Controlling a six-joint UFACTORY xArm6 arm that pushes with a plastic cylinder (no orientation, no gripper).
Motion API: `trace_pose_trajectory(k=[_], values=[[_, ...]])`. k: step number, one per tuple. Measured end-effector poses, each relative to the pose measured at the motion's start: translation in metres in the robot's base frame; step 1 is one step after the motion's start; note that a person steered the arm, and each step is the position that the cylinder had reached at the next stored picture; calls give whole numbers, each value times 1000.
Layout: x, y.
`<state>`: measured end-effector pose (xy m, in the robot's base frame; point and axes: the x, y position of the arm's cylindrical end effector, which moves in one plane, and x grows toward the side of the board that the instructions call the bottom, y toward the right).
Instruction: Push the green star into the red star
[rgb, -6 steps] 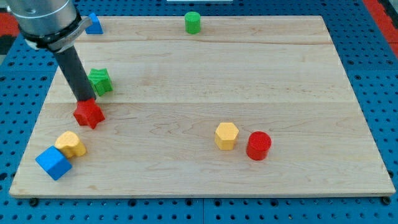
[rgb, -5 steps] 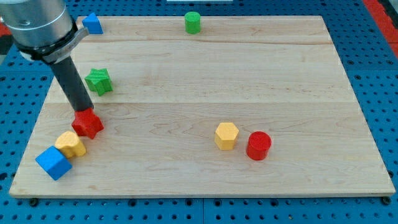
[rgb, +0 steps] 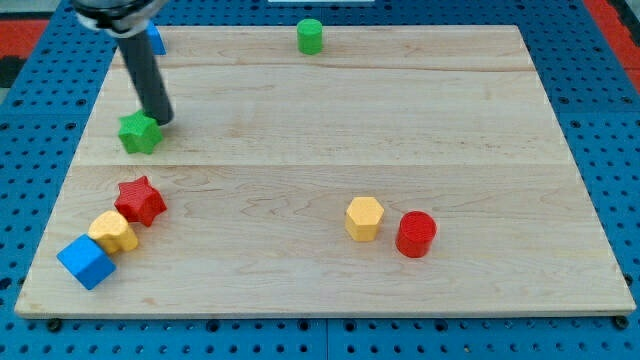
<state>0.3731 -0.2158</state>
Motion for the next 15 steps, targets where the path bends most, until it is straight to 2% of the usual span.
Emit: trace_pose_trajectory(k=[3, 4, 5, 6, 10, 13, 14, 15], values=[[60, -23], [60, -23], [36, -53], [32, -89], [90, -65], [95, -45], [83, -46], [34, -23]])
